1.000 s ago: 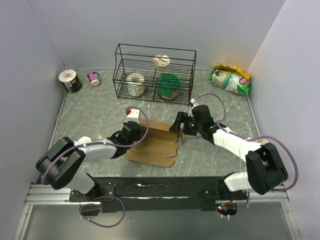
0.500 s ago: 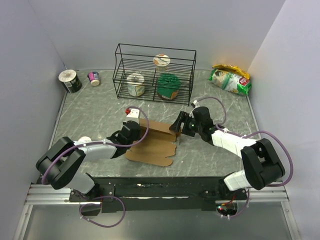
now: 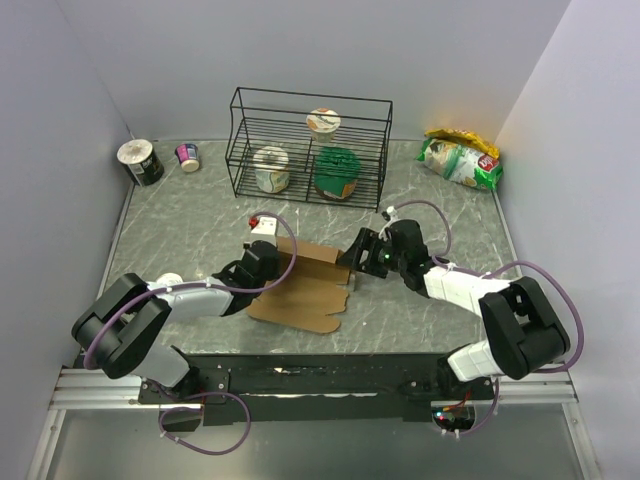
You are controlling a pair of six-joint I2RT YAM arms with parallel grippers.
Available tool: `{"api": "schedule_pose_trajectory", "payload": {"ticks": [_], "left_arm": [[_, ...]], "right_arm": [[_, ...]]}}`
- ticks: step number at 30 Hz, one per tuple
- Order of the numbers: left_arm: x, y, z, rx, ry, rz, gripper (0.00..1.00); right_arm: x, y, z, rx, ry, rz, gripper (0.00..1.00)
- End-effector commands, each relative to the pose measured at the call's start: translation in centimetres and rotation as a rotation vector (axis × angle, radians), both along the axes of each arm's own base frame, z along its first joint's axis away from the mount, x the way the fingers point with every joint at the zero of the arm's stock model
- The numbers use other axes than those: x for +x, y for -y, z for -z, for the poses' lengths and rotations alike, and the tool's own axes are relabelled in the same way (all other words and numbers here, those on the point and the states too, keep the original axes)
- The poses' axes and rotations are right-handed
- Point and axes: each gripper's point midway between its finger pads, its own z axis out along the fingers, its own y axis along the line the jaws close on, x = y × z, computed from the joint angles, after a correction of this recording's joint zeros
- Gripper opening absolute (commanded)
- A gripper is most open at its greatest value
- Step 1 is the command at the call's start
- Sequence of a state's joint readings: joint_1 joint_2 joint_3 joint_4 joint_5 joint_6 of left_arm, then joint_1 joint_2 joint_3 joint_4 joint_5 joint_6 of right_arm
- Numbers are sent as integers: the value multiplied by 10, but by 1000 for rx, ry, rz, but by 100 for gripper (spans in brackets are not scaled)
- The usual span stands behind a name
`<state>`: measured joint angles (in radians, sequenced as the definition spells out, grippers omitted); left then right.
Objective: Fold the paper box
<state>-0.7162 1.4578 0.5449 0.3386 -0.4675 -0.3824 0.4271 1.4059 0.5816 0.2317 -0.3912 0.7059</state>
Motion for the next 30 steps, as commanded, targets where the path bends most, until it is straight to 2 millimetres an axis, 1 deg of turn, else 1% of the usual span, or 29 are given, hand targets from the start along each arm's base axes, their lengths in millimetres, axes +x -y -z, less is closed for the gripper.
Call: {"api": "schedule_pose_trajectory", "payload": {"ticks": [1,2,4,6,7,10,11,15,16,17,19,20,23,25,26,27,29,30], "left_arm": [[-18,20,19,-29,-98,96,3],[-19,20,19,-27,-100,102,3],[-18,21,17,-29,-93,108,3],[-19,22,17,-31,-90,116,3],[-19,22,16,-37,-89,117,3],[-20,24,15,-42,-90,129,3],[-20,25,16,-45,-92,130,3],[-21,25,17,-44,-95,133,3],[-21,25,17,-47,-97,134,3],[-21,26,17,-47,-97,136,3],[-21,27,18,-48,-100,138,3],[-21,27,19,-46,-102,138,3],[-20,27,20,-43,-106,139,2],[-20,27,20,-42,-107,138,2],[-20,27,20,-42,-109,137,2],[-21,26,20,-42,-108,135,2],[-20,27,20,-44,-106,137,2],[-20,27,19,-46,-106,138,2]], "right_arm": [[-24,-5,-1,-7,-24,-85,83],[-22,0,-3,-32,-5,-74,85],[-19,7,-15,-80,59,-92,87],[-13,13,-25,-141,132,-119,87],[-11,15,-26,-160,151,-124,86],[-4,16,-29,-200,198,-150,78],[-4,15,-26,-206,196,-161,72],[-5,13,-21,-198,210,-189,62],[-6,11,-21,-192,214,-196,59],[-6,9,-20,-181,221,-200,54],[-9,4,-21,-154,224,-224,50],[-9,2,-21,-143,224,-225,47],[-7,5,-16,-169,215,-206,43],[-8,13,-8,-219,189,-181,44],[-4,20,-5,-262,189,-145,45],[-4,25,-1,-286,179,-132,45],[0,35,2,-336,180,-92,44],[0,36,3,-344,181,-88,44]]}}
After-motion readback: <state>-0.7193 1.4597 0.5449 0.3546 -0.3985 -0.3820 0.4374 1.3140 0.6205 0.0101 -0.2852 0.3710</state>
